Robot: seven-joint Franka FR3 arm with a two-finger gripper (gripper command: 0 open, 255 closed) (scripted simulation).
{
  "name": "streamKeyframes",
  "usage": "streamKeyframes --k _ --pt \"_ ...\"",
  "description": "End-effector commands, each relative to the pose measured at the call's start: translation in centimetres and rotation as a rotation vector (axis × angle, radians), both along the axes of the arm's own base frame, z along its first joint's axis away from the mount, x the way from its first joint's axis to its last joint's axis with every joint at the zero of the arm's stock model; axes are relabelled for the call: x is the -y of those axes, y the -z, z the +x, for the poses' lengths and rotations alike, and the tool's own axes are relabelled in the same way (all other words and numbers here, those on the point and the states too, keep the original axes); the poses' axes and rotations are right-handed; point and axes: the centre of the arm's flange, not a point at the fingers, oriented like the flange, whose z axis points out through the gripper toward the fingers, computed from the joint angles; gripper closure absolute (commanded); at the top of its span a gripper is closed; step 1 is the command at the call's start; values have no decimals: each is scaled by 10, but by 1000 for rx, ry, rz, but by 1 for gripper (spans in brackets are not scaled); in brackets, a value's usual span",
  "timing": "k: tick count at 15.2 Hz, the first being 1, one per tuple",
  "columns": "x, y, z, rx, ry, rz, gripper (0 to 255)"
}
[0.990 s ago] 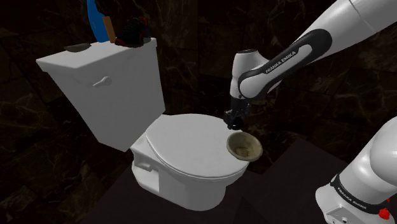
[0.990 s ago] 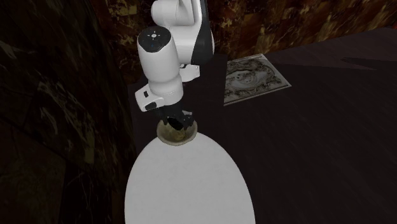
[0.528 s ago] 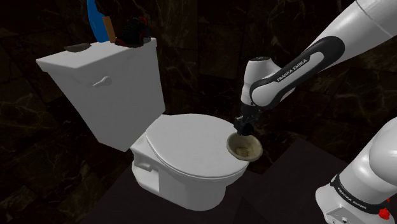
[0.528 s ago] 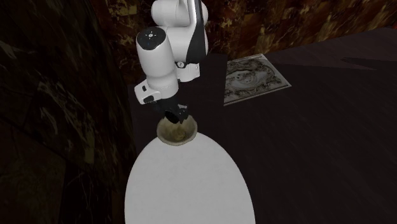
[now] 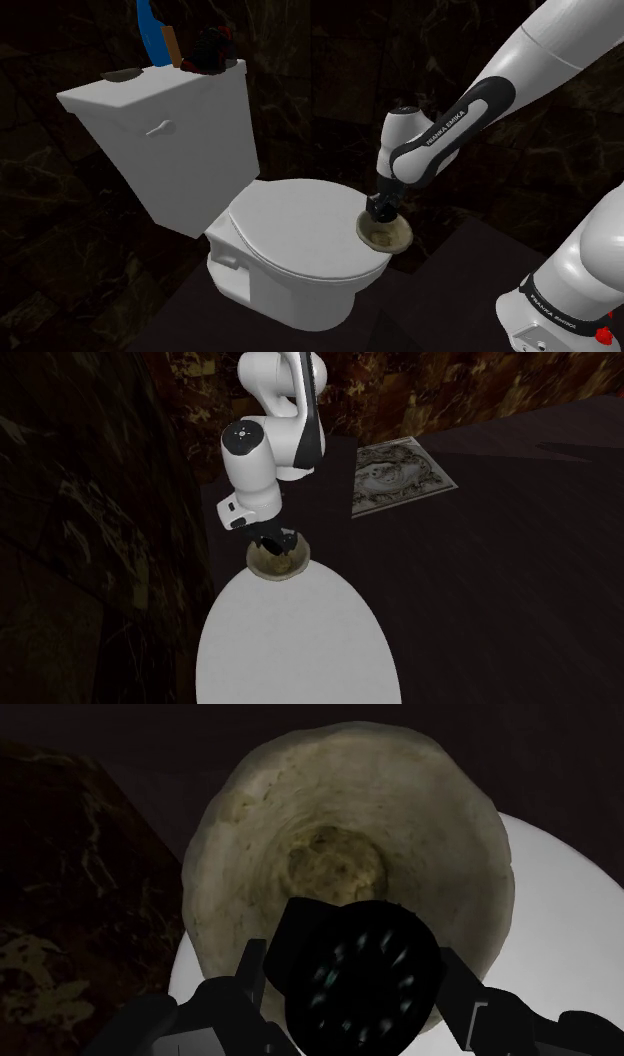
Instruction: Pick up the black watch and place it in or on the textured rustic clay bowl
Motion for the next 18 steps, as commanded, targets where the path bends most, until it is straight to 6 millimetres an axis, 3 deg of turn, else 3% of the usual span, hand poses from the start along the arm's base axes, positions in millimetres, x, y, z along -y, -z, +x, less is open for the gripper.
streamKeyframes --k 1,8,9,14,18 --pt "-1 4 0 1 0 0 255" --pt "-1 4 0 1 0 0 255" --pt "-1 4 0 1 0 0 0" --pt "-1 4 0 1 0 0 0" --pt "0 -46 2 1 0 0 0"
